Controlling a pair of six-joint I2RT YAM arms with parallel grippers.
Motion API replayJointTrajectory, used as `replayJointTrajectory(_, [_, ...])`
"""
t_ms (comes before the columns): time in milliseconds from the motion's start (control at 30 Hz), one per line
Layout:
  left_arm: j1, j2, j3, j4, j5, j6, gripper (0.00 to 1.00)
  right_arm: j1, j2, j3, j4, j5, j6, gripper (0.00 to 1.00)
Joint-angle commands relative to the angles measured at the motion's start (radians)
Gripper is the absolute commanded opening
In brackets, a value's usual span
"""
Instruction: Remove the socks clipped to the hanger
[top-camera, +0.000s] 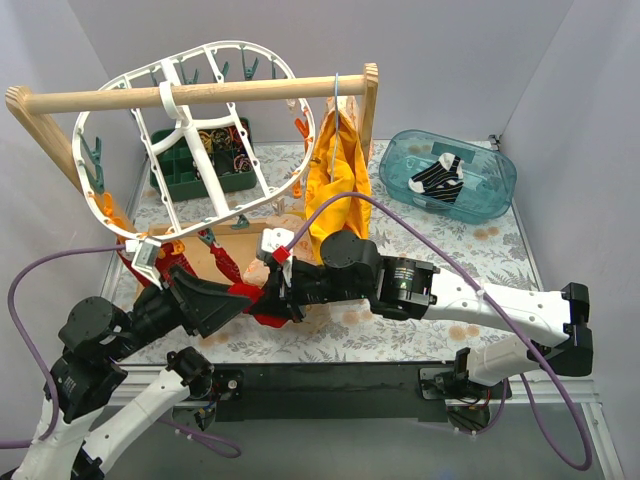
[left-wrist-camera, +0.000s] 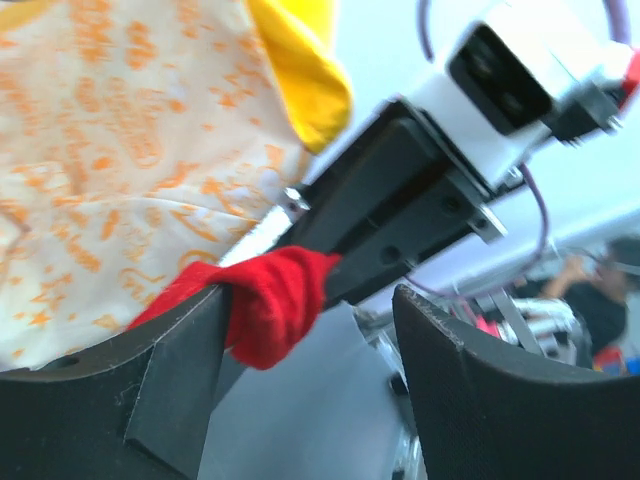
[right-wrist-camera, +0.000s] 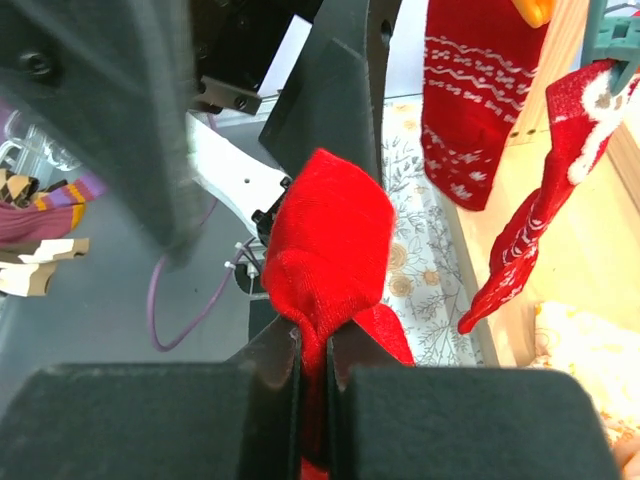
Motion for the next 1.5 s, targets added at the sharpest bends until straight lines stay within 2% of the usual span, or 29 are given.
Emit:
replayJointTrajectory(0, [-0.003, 0.021, 0.060, -0.135, -0.180, 0.020, 0.64, 0.002, -0.054, 0.018, 0.015, 0.030, -0.038, 0.01])
replayJointTrajectory(167, [-0.003, 0.034, 0.060, -0.200, -0.229, 0.027, 0.64, 0.001, -0.075, 0.125, -0.004, 0.037, -0.103, 0.01])
replayJointTrajectory(267, [-0.003, 0.036, 0.048, -0.203, -0.231, 0.022, 0.63, 0.001, -0.069, 0.208, -0.027, 0.096, -0.170, 0.01])
replayJointTrajectory(367, [-0.003, 0.031, 0.046, -0.206, -0.235, 0.019, 0.63, 0.001, -0.065, 0.271, -0.053, 0.270, -0.239, 0.01])
replayJointTrajectory(400, [-0.003, 0.030, 0.048, -0.207, -0.235, 0.020, 0.63, 0.001, -0.065, 0.283, -0.056, 0.385, -0.254, 0.01])
replayJointTrajectory(467, [-0.003, 0.028, 0.051, -0.221, -0.242, 0.019, 0.63, 0.001, -0.066, 0.314, -0.053, 0.511, -0.300, 0.01])
replayJointTrajectory(500, [-0.003, 0.028, 0.050, -0.224, -0.243, 0.019, 0.63, 0.001, -0.071, 0.319, -0.047, 0.647, -0.322, 0.01])
replayJointTrajectory(567, [-0.003, 0.030, 0.039, -0.229, -0.245, 0.019, 0.63, 0.001, -0.080, 0.313, 0.007, 0.793, -0.375, 0.01])
replayJointTrajectory(600, [-0.003, 0.036, 0.036, -0.230, -0.243, 0.020, 0.63, -0.001, -0.088, 0.287, 0.038, 0.953, -0.449, 0.01])
replayJointTrajectory(700, [-0.003, 0.042, 0.020, -0.224, -0.231, 0.017, 0.63, -0.036, -0.127, 0.189, 0.223, 1.155, -0.573, 0.01])
replayJointTrajectory(733, [-0.003, 0.042, 0.016, -0.220, -0.228, 0.017, 0.63, -0.054, -0.143, 0.161, 0.267, 1.179, -0.621, 0.01])
replayJointTrajectory(833, [-0.003, 0.044, 0.010, -0.221, -0.226, 0.017, 0.63, -0.163, -0.227, 0.078, 0.343, 1.194, -0.576, 0.01])
replayJointTrajectory(1000, [-0.003, 0.045, 0.011, -0.235, -0.237, 0.025, 0.63, -0.392, -0.393, -0.068, 0.358, 1.153, -0.469, 0.01])
replayJointTrajectory(1100, [-0.003, 0.047, 0.007, -0.226, -0.234, 0.025, 0.63, -0.501, -0.421, -0.149, 0.358, 1.145, -0.454, 0.01])
replayJointTrajectory(1267, [-0.003, 0.056, -0.006, -0.212, -0.214, 0.025, 0.63, -0.697, -0.346, -0.250, 0.308, 1.099, -0.416, 0.01])
replayJointTrajectory(1400, [-0.003, 0.054, 0.000, -0.219, -0.217, 0.013, 0.63, -0.893, -0.226, -0.247, 0.170, 0.894, -0.169, 0.01])
replayJointTrajectory(1467, [-0.003, 0.053, 0.008, -0.226, -0.216, 0.008, 0.63, -0.953, -0.180, -0.244, 0.150, 0.816, -0.117, 0.01])
